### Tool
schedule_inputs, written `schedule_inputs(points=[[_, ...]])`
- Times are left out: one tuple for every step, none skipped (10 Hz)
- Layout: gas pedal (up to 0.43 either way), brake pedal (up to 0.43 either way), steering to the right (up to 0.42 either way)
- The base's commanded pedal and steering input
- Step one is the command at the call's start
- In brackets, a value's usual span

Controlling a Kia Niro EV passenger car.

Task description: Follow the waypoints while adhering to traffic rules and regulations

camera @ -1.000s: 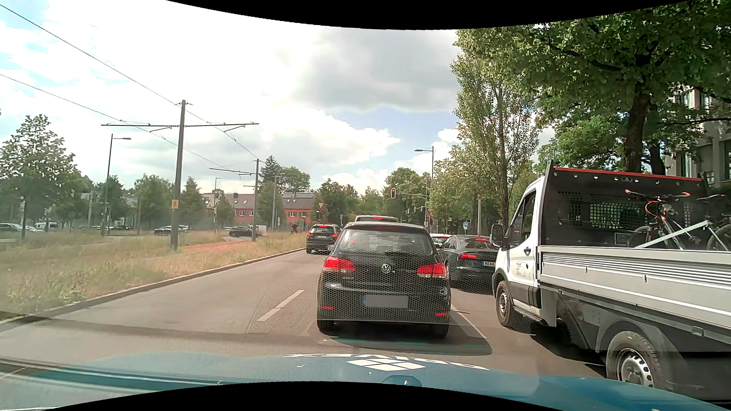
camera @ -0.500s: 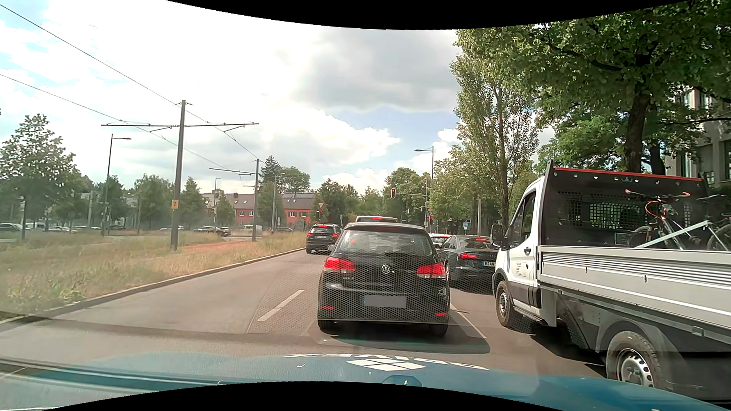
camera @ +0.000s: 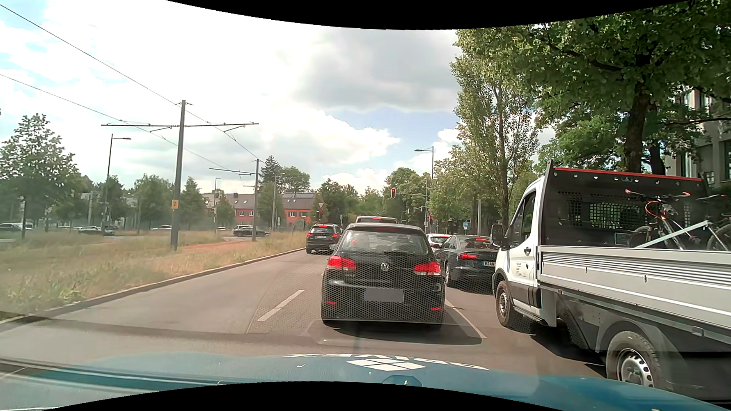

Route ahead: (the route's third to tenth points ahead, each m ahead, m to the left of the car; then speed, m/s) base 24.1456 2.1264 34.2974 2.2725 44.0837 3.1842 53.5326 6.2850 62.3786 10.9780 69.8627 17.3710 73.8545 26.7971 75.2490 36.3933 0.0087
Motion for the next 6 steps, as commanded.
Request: schedule_inputs(points=[[0.0,0.25,0.003],[0.0,0.256,0.003],[0.0,0.256,0.003],[0.0,0.256,0.003],[0.0,0.25,0.003],[0.0,0.201,0.003]])
